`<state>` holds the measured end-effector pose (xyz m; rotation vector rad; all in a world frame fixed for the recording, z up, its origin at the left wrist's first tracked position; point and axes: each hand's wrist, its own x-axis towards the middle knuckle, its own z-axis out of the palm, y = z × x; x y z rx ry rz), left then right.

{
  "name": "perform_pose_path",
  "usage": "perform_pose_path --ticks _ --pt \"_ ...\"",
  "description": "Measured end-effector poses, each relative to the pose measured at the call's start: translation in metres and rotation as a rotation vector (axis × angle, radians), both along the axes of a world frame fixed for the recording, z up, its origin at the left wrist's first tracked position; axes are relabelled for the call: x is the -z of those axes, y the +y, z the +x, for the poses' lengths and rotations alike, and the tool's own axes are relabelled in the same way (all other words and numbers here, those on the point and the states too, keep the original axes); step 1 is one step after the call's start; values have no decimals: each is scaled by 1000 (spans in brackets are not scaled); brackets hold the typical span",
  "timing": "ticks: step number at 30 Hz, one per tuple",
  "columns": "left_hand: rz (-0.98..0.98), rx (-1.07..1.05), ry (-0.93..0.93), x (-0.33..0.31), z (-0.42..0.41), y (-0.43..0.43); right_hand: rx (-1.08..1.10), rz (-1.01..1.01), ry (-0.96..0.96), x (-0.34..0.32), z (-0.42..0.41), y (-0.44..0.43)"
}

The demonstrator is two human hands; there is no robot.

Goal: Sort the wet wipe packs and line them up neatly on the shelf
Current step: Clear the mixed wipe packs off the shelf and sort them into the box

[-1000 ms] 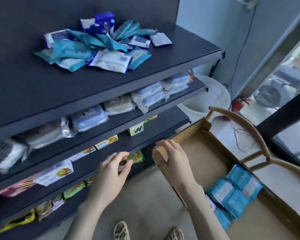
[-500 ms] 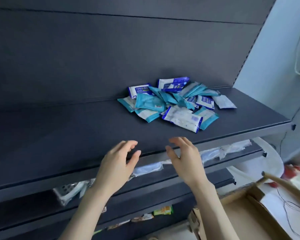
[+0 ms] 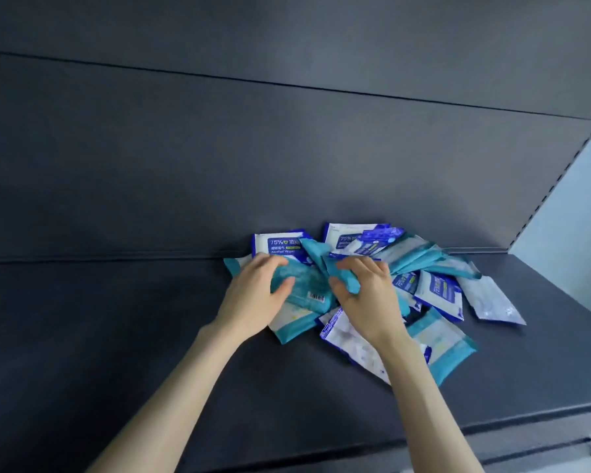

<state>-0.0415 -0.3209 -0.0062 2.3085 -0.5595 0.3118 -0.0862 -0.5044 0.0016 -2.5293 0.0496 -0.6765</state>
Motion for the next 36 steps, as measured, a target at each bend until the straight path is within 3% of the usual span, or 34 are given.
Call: perform_pose_path --ticks 3,11,14,17,22,28,30,36 --pt "32 -87 8 4 29 -16 45 -54 -32 -3 28 -14" --pt "285 -165 79 11 83 -28 63 -203 313 -2 74 -24" --pt "424 -219 93 11 91 -24 73 -264 323 2 78 -22" --pt "440 -213 156 7 94 -19 34 -236 270 3 79 -22" --pt "107 -129 355 7 92 -8 -69 -140 216 5 79 -24" --pt "-337 -52 578 -1 87 -1 -121 -161 475 -11 89 -14" --pt "-468 -60 597 0 84 -1 -138 -151 557 -17 92 -13" --pt "-707 -100 581 -1 81 4 -198 79 547 -19 101 -10"
